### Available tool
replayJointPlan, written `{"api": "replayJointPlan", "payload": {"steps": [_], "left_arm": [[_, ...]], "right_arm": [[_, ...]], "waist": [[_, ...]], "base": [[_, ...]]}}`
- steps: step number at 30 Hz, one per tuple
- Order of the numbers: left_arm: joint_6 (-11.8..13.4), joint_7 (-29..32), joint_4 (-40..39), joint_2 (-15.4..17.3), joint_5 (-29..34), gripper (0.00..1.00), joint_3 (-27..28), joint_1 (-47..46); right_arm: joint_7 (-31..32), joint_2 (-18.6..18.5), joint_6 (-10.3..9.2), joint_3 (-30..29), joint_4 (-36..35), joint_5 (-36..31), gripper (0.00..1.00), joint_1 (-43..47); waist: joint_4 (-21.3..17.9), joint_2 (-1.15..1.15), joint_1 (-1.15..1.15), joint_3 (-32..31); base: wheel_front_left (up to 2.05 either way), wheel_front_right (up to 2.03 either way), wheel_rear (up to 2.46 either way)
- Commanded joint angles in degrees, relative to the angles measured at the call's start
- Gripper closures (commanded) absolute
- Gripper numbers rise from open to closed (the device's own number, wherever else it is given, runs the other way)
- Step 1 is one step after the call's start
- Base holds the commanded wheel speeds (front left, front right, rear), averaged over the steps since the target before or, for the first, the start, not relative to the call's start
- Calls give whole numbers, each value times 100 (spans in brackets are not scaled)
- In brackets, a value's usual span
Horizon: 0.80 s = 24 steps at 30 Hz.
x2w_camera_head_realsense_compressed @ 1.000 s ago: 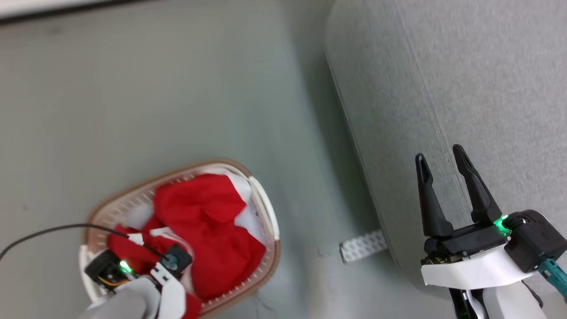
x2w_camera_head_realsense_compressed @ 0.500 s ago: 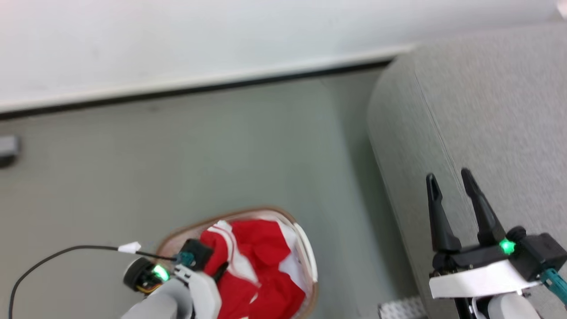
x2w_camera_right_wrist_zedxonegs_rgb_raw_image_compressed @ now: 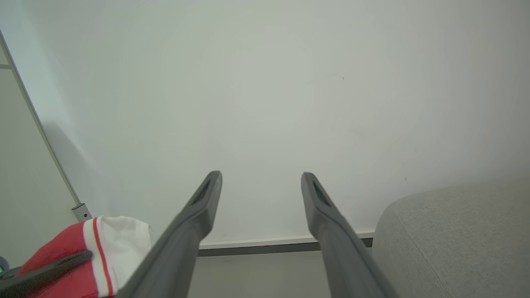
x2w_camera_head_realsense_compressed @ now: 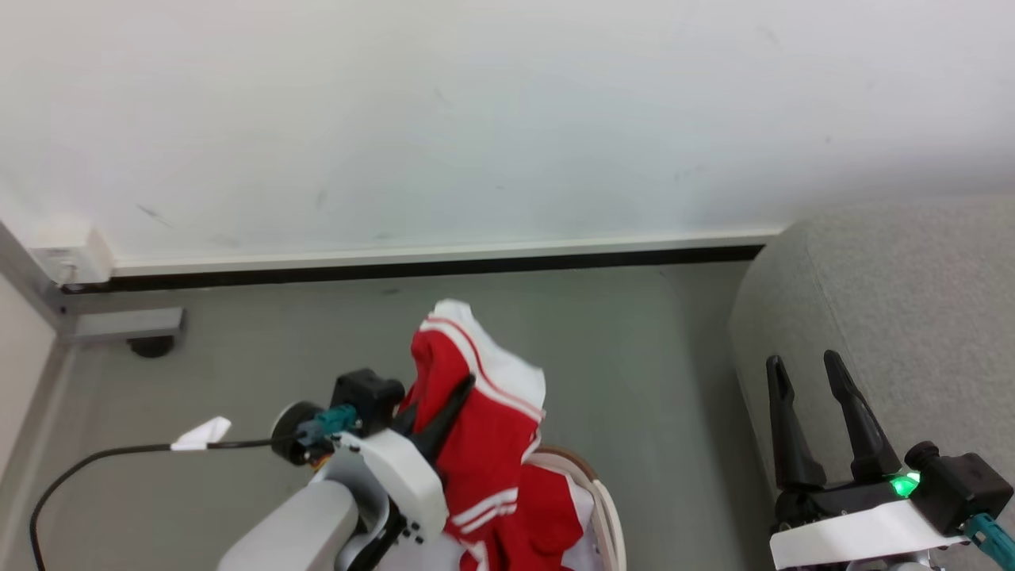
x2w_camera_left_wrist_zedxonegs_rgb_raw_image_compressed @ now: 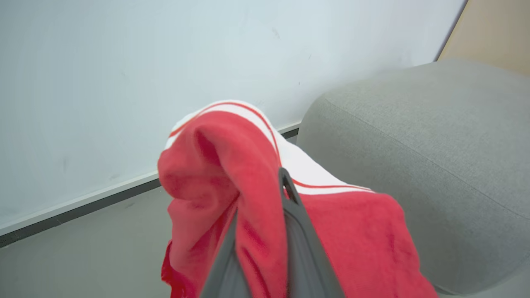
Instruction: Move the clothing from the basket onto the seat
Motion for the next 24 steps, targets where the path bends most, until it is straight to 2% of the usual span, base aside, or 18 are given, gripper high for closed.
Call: {"api": "replayJointPlan", "payload": {"steps": [1, 9, 15, 24], "left_arm": [[28, -4, -238, 23, 87, 100, 183, 107], [30, -4, -1071, -21, 302, 100, 722, -16], [-29, -4, -1303, -96, 245, 100, 806, -209], [38, 85, -1565, -107, 152, 100, 859, -369]], "right_arm": [[5, -25, -12, 16, 21, -66, 0, 90], [4, -27, -12, 206, 87, -207, 0, 202], [5, -26, -12, 395, 157, -324, 0, 263], [5, -25, -12, 686, 236, -472, 0, 317]], "waist": [[158, 0, 2, -159], [390, 0, 2, -343], [521, 0, 2, -455], [632, 0, 2, -544]], "base": [[0, 0, 0], [0, 0, 0], [0, 0, 0], [0, 0, 0]]}}
